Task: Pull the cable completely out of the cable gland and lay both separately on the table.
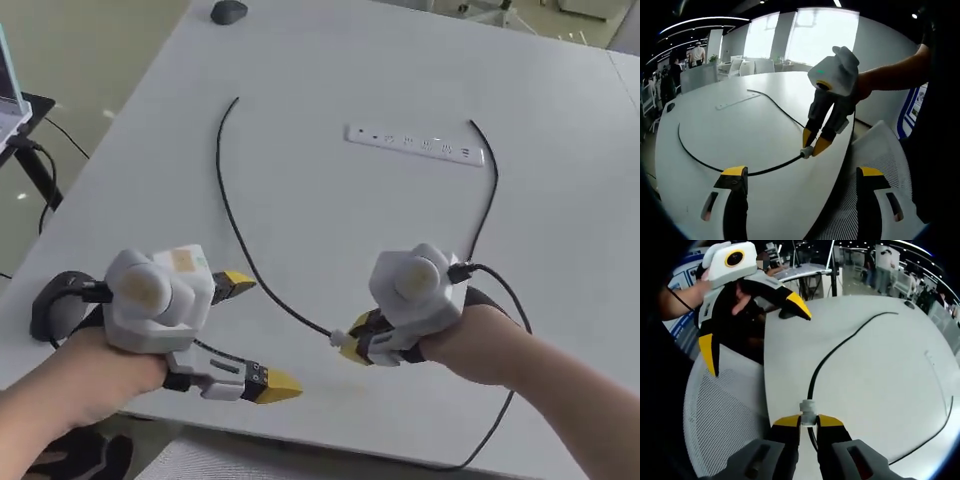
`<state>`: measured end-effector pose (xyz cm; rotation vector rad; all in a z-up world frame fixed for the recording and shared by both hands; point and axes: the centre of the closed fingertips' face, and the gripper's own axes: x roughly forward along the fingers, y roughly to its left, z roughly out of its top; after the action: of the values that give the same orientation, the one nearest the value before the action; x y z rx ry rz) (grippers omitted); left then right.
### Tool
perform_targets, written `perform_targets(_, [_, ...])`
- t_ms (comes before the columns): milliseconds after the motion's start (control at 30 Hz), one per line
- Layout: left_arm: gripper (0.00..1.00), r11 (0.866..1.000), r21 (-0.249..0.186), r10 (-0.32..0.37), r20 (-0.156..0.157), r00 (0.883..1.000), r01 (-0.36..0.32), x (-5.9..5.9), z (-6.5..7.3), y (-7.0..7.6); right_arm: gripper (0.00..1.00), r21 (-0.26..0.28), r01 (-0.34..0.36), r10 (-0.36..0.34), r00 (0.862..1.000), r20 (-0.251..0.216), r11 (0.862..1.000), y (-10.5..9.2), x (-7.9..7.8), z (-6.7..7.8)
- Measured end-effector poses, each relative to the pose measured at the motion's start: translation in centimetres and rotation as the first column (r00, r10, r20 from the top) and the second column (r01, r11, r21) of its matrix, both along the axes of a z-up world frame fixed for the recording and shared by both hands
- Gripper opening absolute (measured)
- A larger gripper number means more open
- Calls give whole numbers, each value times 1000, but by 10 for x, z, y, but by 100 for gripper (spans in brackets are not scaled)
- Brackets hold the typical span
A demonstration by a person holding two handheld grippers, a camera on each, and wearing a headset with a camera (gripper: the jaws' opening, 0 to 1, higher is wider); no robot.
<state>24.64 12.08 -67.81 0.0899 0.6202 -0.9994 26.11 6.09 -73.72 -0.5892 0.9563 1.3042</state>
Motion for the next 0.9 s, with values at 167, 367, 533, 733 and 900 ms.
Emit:
perform_targets(167, [89, 1000, -9, -23, 22, 1000, 23, 3, 9, -9, 6, -2, -28, 28, 1000, -6, 1000, -3, -8, 12])
perform_targets(367, [87, 999, -26, -29, 20, 999, 29, 6, 13, -18, 6, 5, -47, 47, 999, -17, 999, -4, -14, 30])
perform_targets(533, [85, 998, -42, -40, 32, 999, 41, 10, 19, -26, 6, 0, -67, 67, 998, 12, 998, -6, -13, 43])
perform_targets(733, [83, 996, -42, -74, 52, 996, 76, 14, 19, -36, 6, 0, -90, 90, 996, 19, 996, -7, -16, 54])
perform_targets(900, [78, 993, -66, -91, 40, 995, 94, 14, 17, -43, 6, 5, -137, 137, 989, 50, 991, -5, -19, 64])
